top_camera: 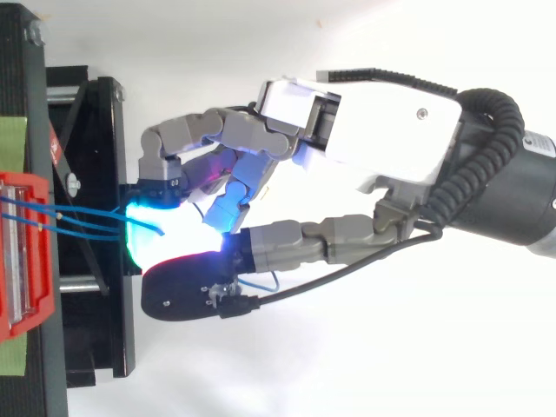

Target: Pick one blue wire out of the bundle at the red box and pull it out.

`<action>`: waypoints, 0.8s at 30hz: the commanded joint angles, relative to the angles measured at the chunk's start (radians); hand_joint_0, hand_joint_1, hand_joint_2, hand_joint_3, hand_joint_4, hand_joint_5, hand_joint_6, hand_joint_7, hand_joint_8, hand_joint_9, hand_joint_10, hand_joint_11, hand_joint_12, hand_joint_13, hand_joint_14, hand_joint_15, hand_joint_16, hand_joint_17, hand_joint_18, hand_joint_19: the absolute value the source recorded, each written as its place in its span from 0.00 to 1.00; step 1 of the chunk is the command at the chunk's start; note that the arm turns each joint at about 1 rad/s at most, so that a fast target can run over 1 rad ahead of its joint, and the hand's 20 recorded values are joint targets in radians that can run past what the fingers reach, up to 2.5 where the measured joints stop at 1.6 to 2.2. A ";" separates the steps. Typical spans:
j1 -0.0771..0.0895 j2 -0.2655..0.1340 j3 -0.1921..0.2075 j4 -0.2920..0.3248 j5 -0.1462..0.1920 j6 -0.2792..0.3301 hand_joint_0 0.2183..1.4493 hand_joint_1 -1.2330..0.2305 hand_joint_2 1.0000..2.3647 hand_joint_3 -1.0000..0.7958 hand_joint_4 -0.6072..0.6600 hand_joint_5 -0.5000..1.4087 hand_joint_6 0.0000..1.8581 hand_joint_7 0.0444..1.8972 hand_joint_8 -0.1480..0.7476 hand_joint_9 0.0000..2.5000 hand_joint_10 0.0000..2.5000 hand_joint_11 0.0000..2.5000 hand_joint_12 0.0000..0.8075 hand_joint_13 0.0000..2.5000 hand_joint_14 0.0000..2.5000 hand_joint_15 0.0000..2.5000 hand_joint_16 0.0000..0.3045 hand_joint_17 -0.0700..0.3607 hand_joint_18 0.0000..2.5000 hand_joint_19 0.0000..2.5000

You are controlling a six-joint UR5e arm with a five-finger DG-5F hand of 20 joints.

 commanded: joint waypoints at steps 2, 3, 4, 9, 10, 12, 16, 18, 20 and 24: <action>0.001 0.000 0.000 -0.004 -0.001 0.004 0.31 0.33 0.02 0.50 0.61 0.25 0.37 0.61 0.43 0.50 0.01 0.24 0.45 0.25 0.01 0.14 0.18 0.45 0.23 0.24; -0.001 0.000 0.000 -0.007 -0.001 0.004 0.31 0.33 0.02 0.50 0.60 0.25 0.37 0.61 0.43 0.50 0.01 0.24 0.45 0.25 0.01 0.14 0.18 0.45 0.23 0.24; -0.001 0.000 0.000 -0.008 -0.001 0.006 0.31 0.33 0.02 0.50 0.60 0.25 0.37 0.61 0.43 0.50 0.01 0.24 0.45 0.25 0.01 0.14 0.18 0.45 0.22 0.24; 0.001 0.002 0.000 -0.039 -0.003 0.006 0.31 0.33 0.02 0.50 0.60 0.25 0.37 0.61 0.42 0.49 0.01 0.24 0.45 0.25 0.01 0.14 0.18 0.45 0.22 0.24; -0.001 0.006 0.000 -0.059 -0.003 0.009 0.31 0.32 0.02 0.51 0.59 0.25 0.37 0.61 0.42 0.49 0.01 0.24 0.45 0.25 0.01 0.14 0.18 0.44 0.22 0.24; -0.001 0.011 0.000 -0.070 0.001 0.006 0.31 0.32 0.02 0.51 0.59 0.25 0.37 0.60 0.42 0.49 0.01 0.25 0.45 0.24 0.01 0.14 0.18 0.44 0.22 0.23; -0.001 0.031 -0.006 -0.111 0.001 0.006 0.31 0.32 0.02 0.52 0.57 0.24 0.39 0.57 0.41 0.48 0.01 0.25 0.45 0.24 0.01 0.13 0.18 0.44 0.21 0.23; 0.001 0.040 -0.014 -0.123 0.002 0.004 0.31 0.32 0.02 0.53 0.57 0.24 0.40 0.56 0.41 0.48 0.01 0.25 0.45 0.24 0.01 0.14 0.18 0.45 0.21 0.23; 0.004 0.075 -0.057 -0.133 0.004 0.000 0.31 0.33 0.02 0.53 0.56 0.24 0.40 0.56 0.41 0.48 0.01 0.24 0.45 0.24 0.01 0.14 0.18 0.45 0.21 0.23; 0.011 0.118 -0.129 -0.102 0.043 -0.002 0.31 0.34 0.02 0.53 0.57 0.24 0.41 0.55 0.42 0.48 0.01 0.25 0.46 0.24 0.01 0.14 0.18 0.45 0.22 0.24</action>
